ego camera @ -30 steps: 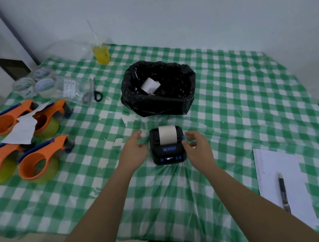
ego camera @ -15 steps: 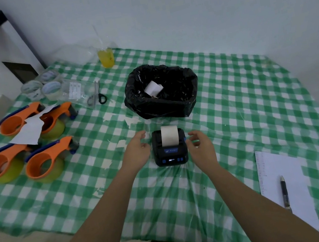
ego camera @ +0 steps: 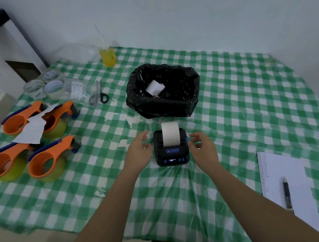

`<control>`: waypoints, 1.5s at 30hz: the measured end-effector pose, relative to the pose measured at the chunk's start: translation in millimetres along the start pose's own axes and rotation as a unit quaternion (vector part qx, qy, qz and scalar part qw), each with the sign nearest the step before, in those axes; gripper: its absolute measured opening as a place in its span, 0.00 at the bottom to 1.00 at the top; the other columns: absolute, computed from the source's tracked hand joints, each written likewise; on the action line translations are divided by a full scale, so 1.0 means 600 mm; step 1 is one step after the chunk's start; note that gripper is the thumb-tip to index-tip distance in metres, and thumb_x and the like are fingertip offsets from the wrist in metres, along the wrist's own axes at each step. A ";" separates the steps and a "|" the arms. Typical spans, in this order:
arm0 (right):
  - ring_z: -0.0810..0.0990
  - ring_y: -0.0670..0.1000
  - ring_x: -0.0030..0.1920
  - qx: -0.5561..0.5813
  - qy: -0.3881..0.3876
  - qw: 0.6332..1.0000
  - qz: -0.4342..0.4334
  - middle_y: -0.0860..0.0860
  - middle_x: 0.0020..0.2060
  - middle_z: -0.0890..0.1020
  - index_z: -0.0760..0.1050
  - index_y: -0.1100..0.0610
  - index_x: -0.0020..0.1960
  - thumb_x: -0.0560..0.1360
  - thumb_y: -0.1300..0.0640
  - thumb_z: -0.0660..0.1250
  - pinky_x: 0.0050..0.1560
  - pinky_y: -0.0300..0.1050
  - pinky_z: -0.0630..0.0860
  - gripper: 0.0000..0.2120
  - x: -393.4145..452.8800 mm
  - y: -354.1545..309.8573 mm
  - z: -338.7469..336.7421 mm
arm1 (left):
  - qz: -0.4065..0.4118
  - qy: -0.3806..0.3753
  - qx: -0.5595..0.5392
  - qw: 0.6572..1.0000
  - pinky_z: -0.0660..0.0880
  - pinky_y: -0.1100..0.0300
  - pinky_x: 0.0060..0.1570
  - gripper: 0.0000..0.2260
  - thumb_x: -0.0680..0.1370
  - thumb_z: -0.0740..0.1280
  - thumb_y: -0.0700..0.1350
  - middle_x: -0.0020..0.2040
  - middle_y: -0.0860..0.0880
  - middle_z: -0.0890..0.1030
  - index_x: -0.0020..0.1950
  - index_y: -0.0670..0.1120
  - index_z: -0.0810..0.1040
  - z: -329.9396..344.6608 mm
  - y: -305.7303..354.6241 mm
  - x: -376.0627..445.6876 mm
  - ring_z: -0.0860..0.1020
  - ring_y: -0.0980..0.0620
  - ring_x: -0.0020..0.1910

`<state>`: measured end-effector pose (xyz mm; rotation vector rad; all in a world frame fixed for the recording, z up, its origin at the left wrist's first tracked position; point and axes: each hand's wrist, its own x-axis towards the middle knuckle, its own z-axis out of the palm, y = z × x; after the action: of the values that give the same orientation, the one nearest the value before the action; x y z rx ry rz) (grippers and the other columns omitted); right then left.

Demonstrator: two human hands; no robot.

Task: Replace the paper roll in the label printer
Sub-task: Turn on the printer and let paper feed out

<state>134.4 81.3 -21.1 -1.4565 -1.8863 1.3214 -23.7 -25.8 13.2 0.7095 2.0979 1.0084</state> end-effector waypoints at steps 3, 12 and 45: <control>0.75 0.48 0.40 0.001 -0.005 1.000 0.002 0.53 0.50 0.78 0.73 0.56 0.59 0.76 0.59 0.64 0.37 0.39 0.71 0.11 0.002 0.000 -0.001 | -0.001 0.002 -0.001 1.000 0.70 0.58 0.56 0.21 0.79 0.59 0.38 0.69 0.46 0.71 0.71 0.47 0.65 0.002 0.000 0.000 0.72 0.47 0.64; 0.75 0.45 0.38 0.020 -0.041 0.999 -0.002 0.52 0.46 0.78 0.74 0.57 0.55 0.75 0.60 0.66 0.34 0.33 0.71 0.09 -0.005 -0.014 -0.013 | 0.000 0.000 -0.006 1.000 0.68 0.60 0.53 0.21 0.78 0.59 0.37 0.70 0.45 0.70 0.71 0.46 0.65 0.011 0.009 0.003 0.73 0.47 0.63; 0.71 0.45 0.32 0.001 -0.032 0.999 0.005 0.52 0.45 0.78 0.76 0.57 0.53 0.76 0.62 0.62 0.30 0.36 0.67 0.08 0.001 -0.009 -0.026 | -0.006 0.015 0.008 1.000 0.70 0.54 0.62 0.21 0.78 0.62 0.39 0.69 0.45 0.71 0.71 0.45 0.66 0.014 0.009 -0.009 0.73 0.46 0.64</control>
<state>143.8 88.7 -9.4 -1.4404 -1.9194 1.3888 -13.0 -23.0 15.9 0.6927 2.1359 1.0012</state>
